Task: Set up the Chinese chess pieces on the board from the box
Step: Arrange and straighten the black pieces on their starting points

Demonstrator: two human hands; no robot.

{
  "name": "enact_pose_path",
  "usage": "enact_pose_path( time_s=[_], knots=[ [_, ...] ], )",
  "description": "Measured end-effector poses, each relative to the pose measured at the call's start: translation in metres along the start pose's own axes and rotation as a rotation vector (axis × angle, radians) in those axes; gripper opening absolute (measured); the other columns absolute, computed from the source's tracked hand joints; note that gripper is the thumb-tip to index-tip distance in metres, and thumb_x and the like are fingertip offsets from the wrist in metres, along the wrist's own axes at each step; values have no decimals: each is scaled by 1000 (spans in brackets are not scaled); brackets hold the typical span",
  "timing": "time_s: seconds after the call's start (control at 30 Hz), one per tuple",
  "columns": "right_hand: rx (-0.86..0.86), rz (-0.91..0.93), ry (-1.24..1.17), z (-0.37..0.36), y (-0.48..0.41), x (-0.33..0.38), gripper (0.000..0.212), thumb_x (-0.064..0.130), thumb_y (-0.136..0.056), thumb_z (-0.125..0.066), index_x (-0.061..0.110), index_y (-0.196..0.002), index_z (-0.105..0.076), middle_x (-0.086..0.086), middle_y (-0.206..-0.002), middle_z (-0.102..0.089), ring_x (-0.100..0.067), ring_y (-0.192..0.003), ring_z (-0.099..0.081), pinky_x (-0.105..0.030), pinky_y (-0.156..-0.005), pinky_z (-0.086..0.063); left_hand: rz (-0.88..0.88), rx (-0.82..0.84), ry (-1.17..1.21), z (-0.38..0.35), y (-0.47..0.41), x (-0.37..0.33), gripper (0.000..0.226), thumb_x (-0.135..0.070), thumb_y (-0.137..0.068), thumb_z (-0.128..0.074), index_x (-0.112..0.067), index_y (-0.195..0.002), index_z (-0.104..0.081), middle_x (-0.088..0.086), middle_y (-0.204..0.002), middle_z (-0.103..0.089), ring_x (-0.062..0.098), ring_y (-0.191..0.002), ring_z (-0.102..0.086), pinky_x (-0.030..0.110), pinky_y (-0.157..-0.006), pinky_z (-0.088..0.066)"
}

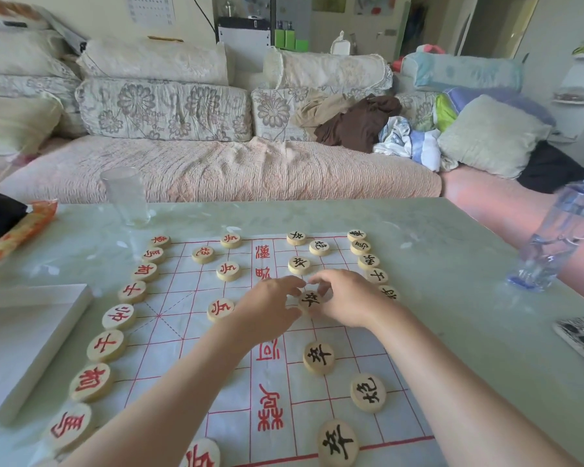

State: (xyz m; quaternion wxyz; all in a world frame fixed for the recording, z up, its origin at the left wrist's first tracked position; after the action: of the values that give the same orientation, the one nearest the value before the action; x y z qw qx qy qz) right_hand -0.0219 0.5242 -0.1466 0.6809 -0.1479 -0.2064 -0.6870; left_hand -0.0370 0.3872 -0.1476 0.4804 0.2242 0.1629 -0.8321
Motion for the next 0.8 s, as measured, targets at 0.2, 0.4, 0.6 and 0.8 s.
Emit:
enact_pose_path(
  time_s=[0.2,0.4,0.6,0.8],
  knots=[
    [36,-18,-93,-2,-1,-2,65,27,-85,-67,49,-141,-43,24,-124,-55,5,-68,-50,-15,-56,-41,-47,-51,-78,3,1,3,46,-23,-87,-63,-28,-132,-52,-9,-118,-59,11,-107,-49,27,-91,-44],
    [-9,6,-60,-2,1,1,69,55,-78,-73,43,-140,-45,23,-107,-58,3,-80,-55,-23,-69,-45,-118,-53,-126,-3,1,3,43,-24,-90,-60,-30,-132,-54,-3,-126,-53,17,-121,-42,30,-103,-35],
    [31,33,-100,-6,0,3,69,42,-79,-72,48,-142,-43,25,-121,-54,3,-78,-53,-19,-66,-42,-86,-113,-82,6,-1,7,37,-27,-86,-66,-29,-123,-57,-8,-117,-57,13,-112,-47,26,-96,-40],
    [18,46,-122,-8,-3,2,73,44,-76,-78,44,-141,-45,27,-119,-58,-5,-108,-57,-22,-82,-45,-41,-67,-13,0,-2,8,44,-32,-87,-65,-33,-131,-55,-12,-122,-60,10,-107,-52,28,-90,-46]
  ],
)
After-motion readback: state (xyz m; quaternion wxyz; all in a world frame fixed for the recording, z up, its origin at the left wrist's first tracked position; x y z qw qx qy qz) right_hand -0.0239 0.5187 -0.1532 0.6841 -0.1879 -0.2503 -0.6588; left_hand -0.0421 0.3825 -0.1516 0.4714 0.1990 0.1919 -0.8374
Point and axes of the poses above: each hand's wrist, its own y-axis away from the middle knuckle, its own z-axis out of the back of the hand, x = y × z, the point moved 9 cm from there along -y, towards the middle knuckle
